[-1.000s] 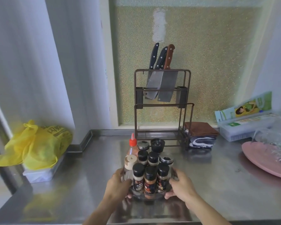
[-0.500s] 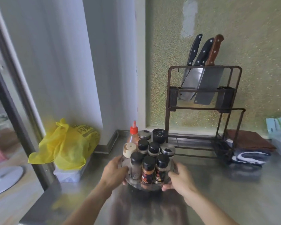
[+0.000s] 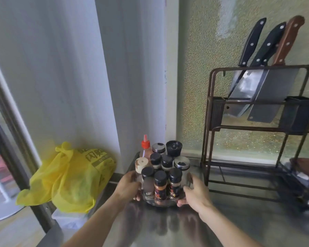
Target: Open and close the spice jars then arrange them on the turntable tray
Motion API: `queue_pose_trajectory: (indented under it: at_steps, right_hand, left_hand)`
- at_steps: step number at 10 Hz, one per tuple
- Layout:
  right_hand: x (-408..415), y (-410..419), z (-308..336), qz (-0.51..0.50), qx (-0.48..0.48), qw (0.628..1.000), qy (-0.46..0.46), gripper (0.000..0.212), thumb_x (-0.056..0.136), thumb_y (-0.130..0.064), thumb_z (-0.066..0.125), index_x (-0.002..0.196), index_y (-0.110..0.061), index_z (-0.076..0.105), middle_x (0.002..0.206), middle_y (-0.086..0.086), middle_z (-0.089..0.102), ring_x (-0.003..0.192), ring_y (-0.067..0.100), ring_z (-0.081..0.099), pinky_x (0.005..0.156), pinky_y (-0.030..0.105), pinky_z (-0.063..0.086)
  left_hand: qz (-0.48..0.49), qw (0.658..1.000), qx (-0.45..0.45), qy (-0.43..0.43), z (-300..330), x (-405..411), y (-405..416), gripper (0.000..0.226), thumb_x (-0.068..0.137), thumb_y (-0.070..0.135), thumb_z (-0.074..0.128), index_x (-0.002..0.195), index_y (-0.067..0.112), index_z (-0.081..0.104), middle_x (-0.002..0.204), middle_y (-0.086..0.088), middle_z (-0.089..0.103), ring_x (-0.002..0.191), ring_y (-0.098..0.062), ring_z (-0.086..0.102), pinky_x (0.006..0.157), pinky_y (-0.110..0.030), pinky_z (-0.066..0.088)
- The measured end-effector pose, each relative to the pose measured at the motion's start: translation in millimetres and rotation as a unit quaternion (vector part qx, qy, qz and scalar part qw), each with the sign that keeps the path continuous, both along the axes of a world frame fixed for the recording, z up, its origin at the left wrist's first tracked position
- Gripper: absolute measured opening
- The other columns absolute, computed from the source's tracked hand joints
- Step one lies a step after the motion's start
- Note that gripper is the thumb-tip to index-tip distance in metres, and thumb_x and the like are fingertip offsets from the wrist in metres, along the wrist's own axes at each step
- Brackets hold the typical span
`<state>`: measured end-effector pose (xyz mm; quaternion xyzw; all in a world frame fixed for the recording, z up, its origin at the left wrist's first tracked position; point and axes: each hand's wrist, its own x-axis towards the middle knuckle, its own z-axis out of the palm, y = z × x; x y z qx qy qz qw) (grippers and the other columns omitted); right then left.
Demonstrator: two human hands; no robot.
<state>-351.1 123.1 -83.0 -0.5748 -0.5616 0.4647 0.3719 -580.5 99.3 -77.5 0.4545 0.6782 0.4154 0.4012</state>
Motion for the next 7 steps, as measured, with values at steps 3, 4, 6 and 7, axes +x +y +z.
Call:
queue_pose_trajectory:
  at_steps: [3, 4, 6, 7]
  right_hand:
    - [-5.1, 13.2, -17.5, -0.009, -0.019, 1.000, -0.001, 0.027, 0.103, -0.004, 0.044, 0.118, -0.026, 0.049, 0.110, -0.003, 0.063, 0.058, 0.028, 0.076, 0.071, 0.043, 0.064]
    - [-6.2, 12.0, -17.8, -0.014, -0.024, 1.000, -0.012, 0.024, 0.103, -0.007, 0.044, 0.116, -0.027, 0.046, 0.107, -0.004, 0.064, 0.058, 0.028, 0.076, 0.073, 0.043, 0.064]
    - [-3.0, -0.9, -2.4, -0.008, -0.065, 0.998, -0.006, 0.019, 0.103, -0.014, 0.046, 0.117, -0.026, 0.047, 0.114, -0.001, 0.061, 0.065, 0.021, 0.078, 0.080, 0.041, 0.064]
    - [3.4, -18.1, 8.2, -0.020, -0.054, 0.998, -0.036, 0.018, 0.103, -0.020, 0.050, 0.121, -0.021, 0.047, 0.096, -0.010, 0.053, 0.070, 0.020, 0.078, 0.084, 0.040, 0.062]
  left_hand:
    - [-0.008, 1.000, -0.019, 0.018, -20.8, -9.5, 21.8, 0.040, 0.080, -0.017, 0.046, 0.115, -0.001, 0.056, 0.056, -0.011, 0.060, 0.040, -0.024, 0.057, 0.038, -0.028, 0.043]
    - [-0.010, 0.999, -0.029, 0.026, -26.6, -11.9, 23.8, 0.047, 0.080, -0.013, 0.047, 0.125, 0.000, 0.054, 0.052, -0.006, 0.062, 0.042, -0.022, 0.058, 0.041, -0.031, 0.046]
    - [-0.022, 0.999, -0.042, -0.013, -22.3, -11.2, 13.7, 0.038, 0.090, -0.002, 0.051, 0.128, 0.002, 0.053, 0.069, -0.025, 0.069, 0.057, -0.029, 0.065, 0.060, -0.039, 0.056]
    - [0.026, 0.999, -0.026, -0.002, -16.9, -13.9, 0.2, 0.016, 0.091, 0.010, 0.060, 0.105, 0.002, 0.057, 0.073, -0.019, 0.070, 0.071, -0.033, 0.069, 0.078, -0.053, 0.062]
